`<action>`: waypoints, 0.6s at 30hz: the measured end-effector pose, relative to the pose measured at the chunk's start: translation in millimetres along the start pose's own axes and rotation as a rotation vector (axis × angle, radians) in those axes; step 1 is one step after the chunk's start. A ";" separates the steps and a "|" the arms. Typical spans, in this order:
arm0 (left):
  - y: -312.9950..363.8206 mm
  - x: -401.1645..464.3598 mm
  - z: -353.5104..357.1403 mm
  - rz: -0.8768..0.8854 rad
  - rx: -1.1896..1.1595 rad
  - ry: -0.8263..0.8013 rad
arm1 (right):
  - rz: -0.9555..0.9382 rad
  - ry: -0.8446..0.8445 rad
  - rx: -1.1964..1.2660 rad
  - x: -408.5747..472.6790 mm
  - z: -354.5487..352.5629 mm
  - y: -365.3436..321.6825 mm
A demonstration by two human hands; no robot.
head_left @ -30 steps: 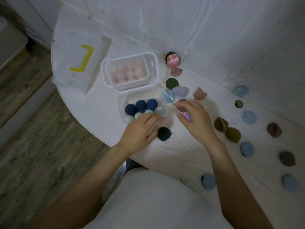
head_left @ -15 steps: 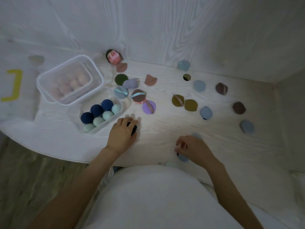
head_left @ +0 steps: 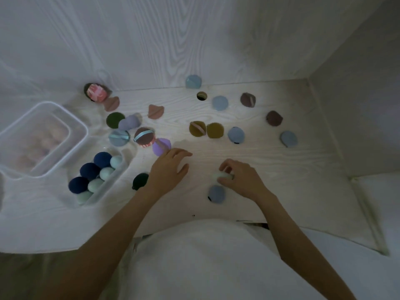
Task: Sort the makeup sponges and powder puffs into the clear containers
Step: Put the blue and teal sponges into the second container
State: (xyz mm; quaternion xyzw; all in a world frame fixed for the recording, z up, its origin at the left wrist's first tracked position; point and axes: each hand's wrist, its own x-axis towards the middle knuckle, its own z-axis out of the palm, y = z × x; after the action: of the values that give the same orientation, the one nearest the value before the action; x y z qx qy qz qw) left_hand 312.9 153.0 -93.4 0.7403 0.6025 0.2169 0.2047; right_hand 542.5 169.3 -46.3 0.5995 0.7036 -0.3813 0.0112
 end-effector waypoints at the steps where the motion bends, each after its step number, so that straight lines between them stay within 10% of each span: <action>1: 0.4 8.6 -1.7 -0.007 -0.007 0.009 | 0.008 0.083 0.007 6.0 -7.7 2.3; 18: -101.1 70.3 -74.5 -0.449 0.378 0.054 | -0.110 0.292 0.121 86.7 8.4 -7.6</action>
State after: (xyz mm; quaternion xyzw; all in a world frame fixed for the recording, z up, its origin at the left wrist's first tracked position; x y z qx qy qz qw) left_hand 202.0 244.2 -84.0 0.6073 0.7862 0.0698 0.0901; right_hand 507.9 237.2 -89.3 0.6088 0.7051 -0.3320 -0.1483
